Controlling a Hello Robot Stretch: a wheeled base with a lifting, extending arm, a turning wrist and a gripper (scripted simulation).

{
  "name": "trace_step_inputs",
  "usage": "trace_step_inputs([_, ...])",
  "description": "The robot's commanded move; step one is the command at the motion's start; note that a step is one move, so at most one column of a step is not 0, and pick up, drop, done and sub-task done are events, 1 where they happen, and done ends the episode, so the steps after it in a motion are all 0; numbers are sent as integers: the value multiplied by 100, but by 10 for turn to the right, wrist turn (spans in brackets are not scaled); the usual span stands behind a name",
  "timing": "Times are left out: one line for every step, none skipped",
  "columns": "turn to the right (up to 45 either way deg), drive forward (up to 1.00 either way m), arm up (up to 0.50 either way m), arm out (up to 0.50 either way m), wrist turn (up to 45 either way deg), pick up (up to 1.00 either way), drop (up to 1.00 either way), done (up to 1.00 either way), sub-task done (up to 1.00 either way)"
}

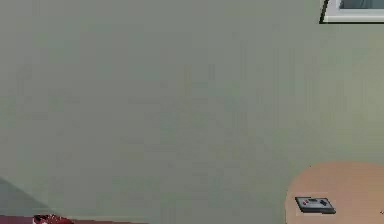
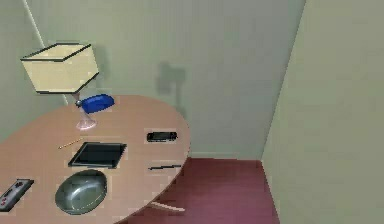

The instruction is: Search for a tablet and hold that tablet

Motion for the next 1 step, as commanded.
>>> trace_step_inputs([-240,0,0,0,0,0,0,0,0])
